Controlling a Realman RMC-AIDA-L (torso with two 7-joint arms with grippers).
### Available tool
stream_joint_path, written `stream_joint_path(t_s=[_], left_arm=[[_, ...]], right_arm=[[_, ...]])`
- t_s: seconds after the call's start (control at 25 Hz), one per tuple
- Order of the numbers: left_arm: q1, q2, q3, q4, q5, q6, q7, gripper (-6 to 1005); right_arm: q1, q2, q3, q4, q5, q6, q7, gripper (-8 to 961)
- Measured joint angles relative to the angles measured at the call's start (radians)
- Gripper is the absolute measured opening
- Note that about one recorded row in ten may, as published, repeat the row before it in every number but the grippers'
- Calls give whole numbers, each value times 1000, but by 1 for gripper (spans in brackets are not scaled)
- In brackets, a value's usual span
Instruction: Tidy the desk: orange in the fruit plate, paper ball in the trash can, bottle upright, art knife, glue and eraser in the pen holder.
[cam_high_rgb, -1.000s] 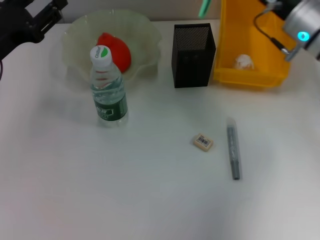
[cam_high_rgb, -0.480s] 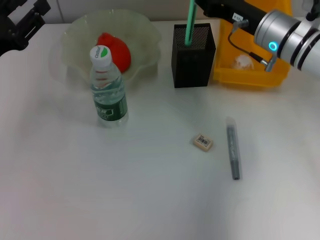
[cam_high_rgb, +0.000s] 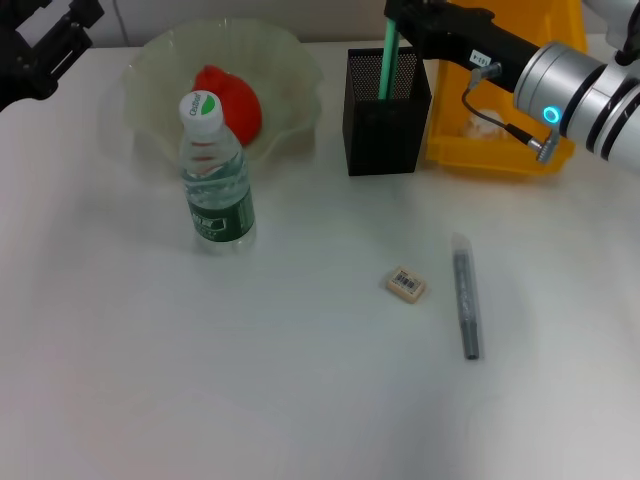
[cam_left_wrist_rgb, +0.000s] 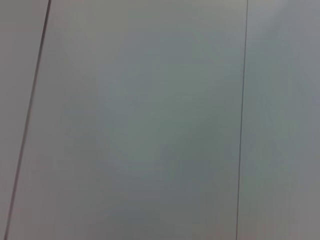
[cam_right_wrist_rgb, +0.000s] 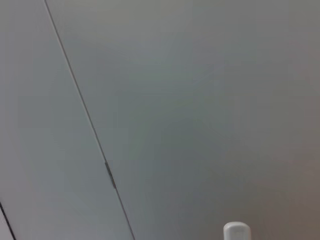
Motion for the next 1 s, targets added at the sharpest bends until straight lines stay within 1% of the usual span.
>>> stream_joint_path(t_s=[0.28,0.44,0.56,0.64,0.68,0.72,0.76,0.84,0.96,1.0], left_arm=[[4,-2,-19,-2,0,24,-4,578],[4,-1,-19,-2,0,28,-5,578],[2,-1,-19,-2,0,32,-3,578],[-2,-1,-19,-2,0,34,-2,578],[-4,-1,-19,-2,0,35,-2,578],[-7,0,-19,0,0,35,-2,578],[-7,0,-19,0,0,35,-2,578],[-8,0,-19,2,0,38,-2,578],[-9,0,-20,5,0,41,-2,578],[-9,0,-22,5,0,41,-3,578]], right_arm=[[-36,-5,0,-6,-3,-80,37,191],[-73,-8,0,-45,-25,-124,103,306],[-103,-8,0,-102,-79,-153,173,393],[-121,-7,0,-147,-132,-202,220,458],[-130,-8,0,-178,-168,-235,255,494],[-153,-8,-2,-287,-278,-308,387,530],[-153,-8,-2,-287,-278,-308,387,566],[-170,-8,-19,-426,-404,-378,538,638],[-190,-8,-92,-653,-611,-486,782,637],[-195,-9,-112,-706,-659,-505,836,637]])
